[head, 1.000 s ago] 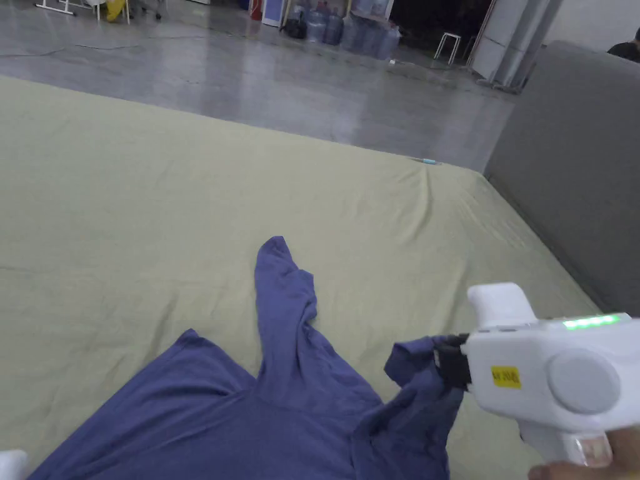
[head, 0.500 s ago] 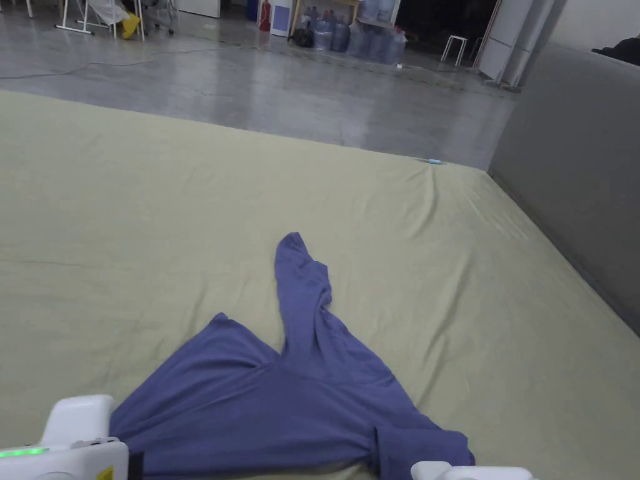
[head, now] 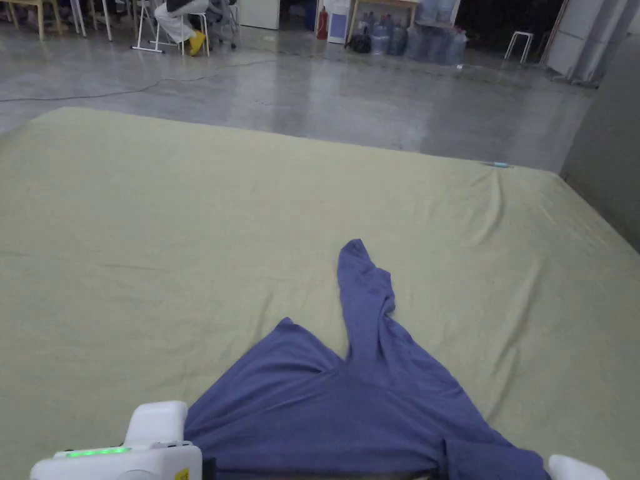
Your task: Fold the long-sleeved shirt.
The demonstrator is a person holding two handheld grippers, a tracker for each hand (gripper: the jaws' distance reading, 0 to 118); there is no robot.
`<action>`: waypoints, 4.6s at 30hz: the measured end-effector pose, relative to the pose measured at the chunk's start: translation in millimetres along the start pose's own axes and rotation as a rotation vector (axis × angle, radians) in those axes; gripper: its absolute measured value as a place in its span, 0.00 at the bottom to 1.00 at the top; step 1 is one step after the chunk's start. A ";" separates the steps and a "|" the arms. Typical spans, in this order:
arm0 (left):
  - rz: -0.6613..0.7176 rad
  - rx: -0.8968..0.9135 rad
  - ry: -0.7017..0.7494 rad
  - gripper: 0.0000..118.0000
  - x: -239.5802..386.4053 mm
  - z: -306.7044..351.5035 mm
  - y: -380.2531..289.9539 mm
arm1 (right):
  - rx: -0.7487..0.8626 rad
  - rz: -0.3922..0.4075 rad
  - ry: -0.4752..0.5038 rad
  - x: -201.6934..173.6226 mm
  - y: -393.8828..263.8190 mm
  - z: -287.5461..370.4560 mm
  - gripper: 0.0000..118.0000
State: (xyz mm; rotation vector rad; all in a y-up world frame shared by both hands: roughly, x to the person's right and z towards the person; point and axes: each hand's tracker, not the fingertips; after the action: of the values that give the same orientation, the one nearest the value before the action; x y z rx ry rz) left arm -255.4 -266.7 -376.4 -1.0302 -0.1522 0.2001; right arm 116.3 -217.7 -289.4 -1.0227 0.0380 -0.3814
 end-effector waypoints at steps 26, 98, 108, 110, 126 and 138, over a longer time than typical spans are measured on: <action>-0.001 -0.173 0.205 0.66 -102.4 -88.9 39.9 | -0.062 0.111 -0.012 -31.3 -8.9 -49.8 0.00; 0.018 0.779 0.043 0.00 108.7 333.1 524.9 | 0.919 0.375 -0.395 -205.0 529.4 363.8 0.00; -0.059 0.780 0.023 0.00 119.6 303.7 547.8 | 0.852 0.361 -0.470 -182.3 561.8 326.6 0.00; -0.066 0.738 0.014 0.00 113.9 280.3 542.7 | 0.787 0.383 -0.492 -166.1 547.0 295.8 0.00; -0.187 0.147 0.025 0.00 35.2 23.4 333.5 | 0.203 0.432 -0.354 5.3 302.8 -9.1 0.00; -0.308 -0.036 0.061 0.00 -11.7 53.7 109.2 | 0.012 0.519 -0.263 40.1 89.5 -2.7 0.00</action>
State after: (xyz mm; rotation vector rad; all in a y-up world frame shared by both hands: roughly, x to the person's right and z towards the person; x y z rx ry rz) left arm -288.7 -170.1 -443.6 -1.0339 -0.2575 -0.1136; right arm 179.3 -191.8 -360.0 -1.0036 0.0623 0.2261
